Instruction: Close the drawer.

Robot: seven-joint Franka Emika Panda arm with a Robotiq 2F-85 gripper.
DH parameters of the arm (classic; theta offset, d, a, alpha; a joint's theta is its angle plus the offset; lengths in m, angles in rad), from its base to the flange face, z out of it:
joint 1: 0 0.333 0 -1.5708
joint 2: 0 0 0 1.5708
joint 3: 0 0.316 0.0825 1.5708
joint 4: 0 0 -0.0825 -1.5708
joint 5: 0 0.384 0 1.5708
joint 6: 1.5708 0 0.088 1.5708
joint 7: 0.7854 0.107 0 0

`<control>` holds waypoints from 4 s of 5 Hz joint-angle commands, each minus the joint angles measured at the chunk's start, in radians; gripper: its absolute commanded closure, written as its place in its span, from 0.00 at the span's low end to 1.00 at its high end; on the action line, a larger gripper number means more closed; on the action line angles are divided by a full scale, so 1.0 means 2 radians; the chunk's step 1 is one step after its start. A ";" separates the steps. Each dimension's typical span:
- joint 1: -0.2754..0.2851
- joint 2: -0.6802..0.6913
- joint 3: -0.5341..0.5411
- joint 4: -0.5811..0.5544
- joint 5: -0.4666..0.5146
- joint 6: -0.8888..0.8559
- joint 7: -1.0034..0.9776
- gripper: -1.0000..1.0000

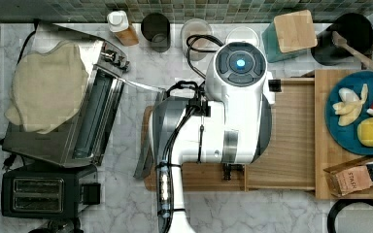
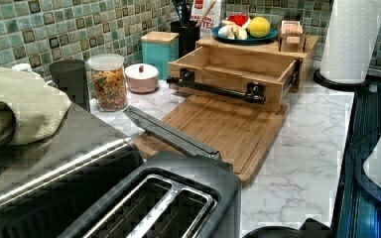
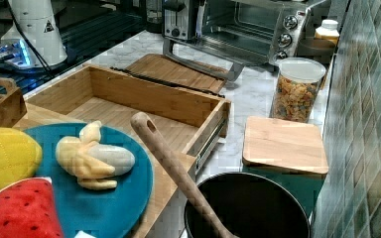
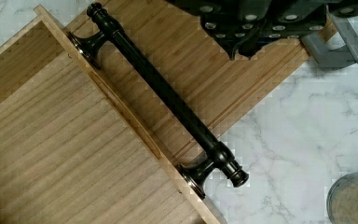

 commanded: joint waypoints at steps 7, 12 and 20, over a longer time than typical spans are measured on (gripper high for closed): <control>0.013 -0.034 0.012 -0.157 0.000 0.158 -0.246 1.00; 0.003 0.009 0.006 -0.224 -0.040 0.287 -0.310 1.00; -0.071 0.073 -0.049 -0.178 -0.067 0.272 -0.416 1.00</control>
